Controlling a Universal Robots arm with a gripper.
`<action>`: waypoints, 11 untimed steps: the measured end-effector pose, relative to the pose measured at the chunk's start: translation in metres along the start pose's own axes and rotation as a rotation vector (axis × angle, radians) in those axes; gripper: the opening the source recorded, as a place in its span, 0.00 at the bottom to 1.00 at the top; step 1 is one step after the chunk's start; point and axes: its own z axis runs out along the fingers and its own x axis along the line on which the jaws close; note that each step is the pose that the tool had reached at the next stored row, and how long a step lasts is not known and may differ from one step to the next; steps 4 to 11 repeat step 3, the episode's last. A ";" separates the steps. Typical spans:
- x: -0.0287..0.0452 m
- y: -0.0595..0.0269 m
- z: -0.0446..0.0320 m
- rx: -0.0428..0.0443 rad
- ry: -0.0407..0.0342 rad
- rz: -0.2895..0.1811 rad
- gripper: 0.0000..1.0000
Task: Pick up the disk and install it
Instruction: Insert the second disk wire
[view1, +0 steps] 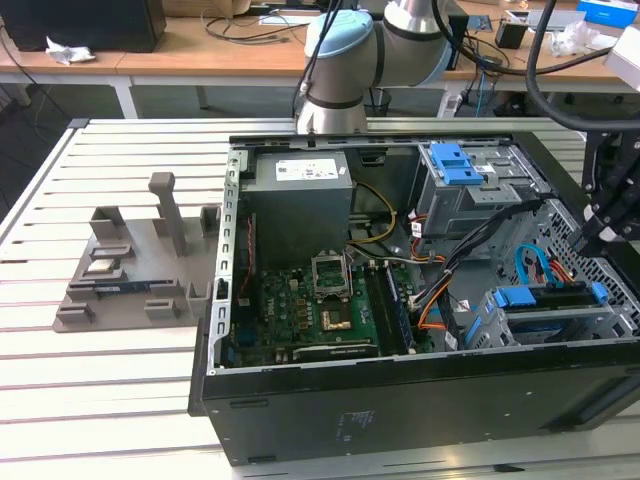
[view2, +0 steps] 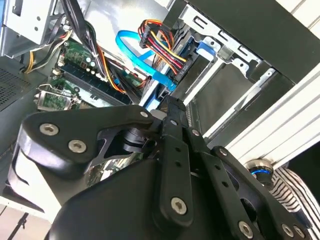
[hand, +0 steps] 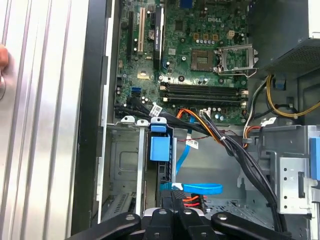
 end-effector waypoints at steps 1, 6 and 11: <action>0.0000 0.0000 0.0000 0.0000 0.0000 0.000 0.11; 0.0000 0.0000 -0.0001 0.0000 0.0000 0.000 0.11; 0.0000 0.0000 -0.0001 0.0000 0.0000 0.000 0.11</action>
